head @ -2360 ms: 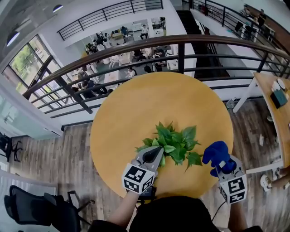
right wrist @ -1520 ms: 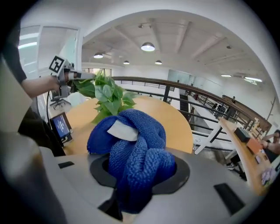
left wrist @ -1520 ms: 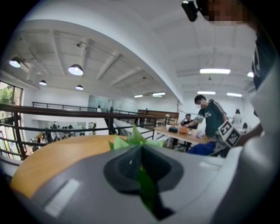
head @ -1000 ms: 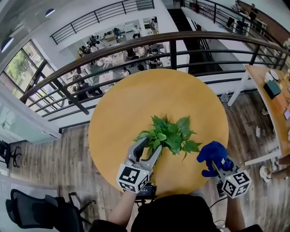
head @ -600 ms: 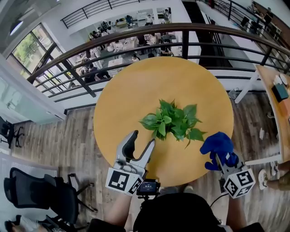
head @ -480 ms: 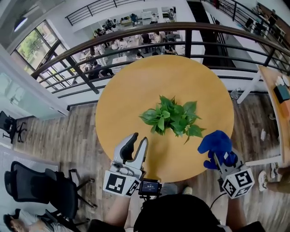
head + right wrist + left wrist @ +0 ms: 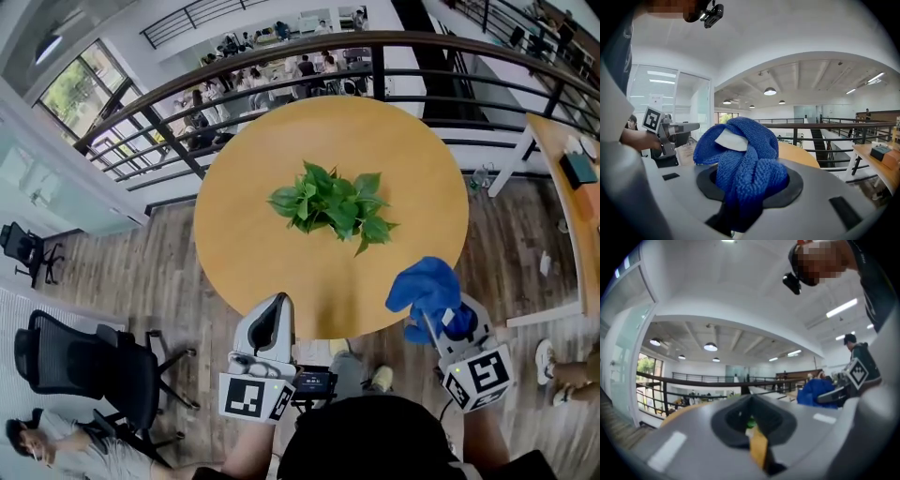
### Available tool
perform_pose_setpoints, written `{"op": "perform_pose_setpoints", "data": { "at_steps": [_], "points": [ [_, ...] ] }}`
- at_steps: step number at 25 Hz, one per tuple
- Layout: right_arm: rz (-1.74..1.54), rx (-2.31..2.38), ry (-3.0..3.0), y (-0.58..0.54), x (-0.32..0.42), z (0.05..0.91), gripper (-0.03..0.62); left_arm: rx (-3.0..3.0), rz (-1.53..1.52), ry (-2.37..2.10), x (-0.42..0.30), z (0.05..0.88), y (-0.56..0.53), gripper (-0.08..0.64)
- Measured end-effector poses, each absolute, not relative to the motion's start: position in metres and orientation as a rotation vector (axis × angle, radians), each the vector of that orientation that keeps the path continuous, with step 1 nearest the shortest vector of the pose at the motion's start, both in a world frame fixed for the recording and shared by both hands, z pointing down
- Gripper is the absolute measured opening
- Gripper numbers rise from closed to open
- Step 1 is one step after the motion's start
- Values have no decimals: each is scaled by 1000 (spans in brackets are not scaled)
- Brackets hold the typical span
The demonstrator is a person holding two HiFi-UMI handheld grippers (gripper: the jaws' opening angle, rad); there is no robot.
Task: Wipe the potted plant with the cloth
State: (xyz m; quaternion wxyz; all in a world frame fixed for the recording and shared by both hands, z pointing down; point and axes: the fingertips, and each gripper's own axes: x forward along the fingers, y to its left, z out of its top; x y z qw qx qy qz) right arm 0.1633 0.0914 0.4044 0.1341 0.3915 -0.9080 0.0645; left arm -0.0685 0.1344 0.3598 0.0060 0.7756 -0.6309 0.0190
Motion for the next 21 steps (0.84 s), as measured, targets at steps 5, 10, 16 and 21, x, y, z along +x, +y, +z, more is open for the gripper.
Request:
{"op": "perform_pose_setpoints", "data": {
  "at_steps": [5,10,16,21],
  "points": [
    [185,1107,-2653,109,177,410,158,2393,57,-1997,-53,364,158,0],
    [155,1080,-2666,117,181,406,158,2400,57,-1993,-40,361,167,0],
    [123,1055,-2667,118,181,406,158,2417,63,-1984,-32,358,167,-1],
    [108,1045,-2665,119,178,406,158,2426,67,-1970,-31,357,168,-2]
  ]
}}
